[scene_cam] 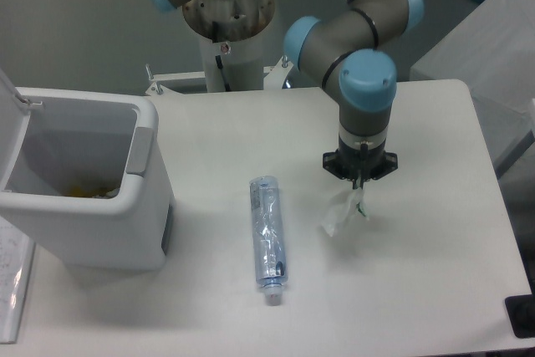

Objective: Place the trash in the trash can
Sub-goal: 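Close the gripper on the clear plastic bag and lift it, then carry the bag over the white trash bin and release it inside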

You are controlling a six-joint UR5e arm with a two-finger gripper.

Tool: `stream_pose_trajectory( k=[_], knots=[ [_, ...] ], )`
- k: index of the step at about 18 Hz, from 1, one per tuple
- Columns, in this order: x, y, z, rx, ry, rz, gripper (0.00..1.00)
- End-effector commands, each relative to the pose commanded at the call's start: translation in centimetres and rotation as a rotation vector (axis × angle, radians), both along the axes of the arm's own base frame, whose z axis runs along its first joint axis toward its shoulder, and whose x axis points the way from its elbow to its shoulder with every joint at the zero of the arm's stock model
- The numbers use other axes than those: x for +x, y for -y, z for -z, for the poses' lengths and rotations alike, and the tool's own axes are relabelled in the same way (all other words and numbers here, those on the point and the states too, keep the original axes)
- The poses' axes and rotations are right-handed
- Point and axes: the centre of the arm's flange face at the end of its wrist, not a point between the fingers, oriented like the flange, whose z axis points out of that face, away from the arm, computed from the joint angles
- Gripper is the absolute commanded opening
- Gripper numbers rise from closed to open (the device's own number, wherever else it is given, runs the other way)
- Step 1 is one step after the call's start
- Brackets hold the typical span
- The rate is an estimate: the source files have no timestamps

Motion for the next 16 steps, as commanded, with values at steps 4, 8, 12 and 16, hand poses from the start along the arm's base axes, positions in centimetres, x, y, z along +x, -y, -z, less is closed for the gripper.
stream_pose_trajectory(
  k=[4, 8, 12, 16],
  knots=[
    [-0.4, -1.5, -3.7, 0.152, 0.005, -0.046, 0.00],
    [0.0, -3.2, -8.0, 0.350, 0.047, -0.068, 0.00],
    [1.7, -3.8, -11.7, 0.491, 0.087, -0.074, 0.00],
    [4.2, -4.1, -15.2, 0.627, 0.150, -0.068, 0.00]
  ],
)
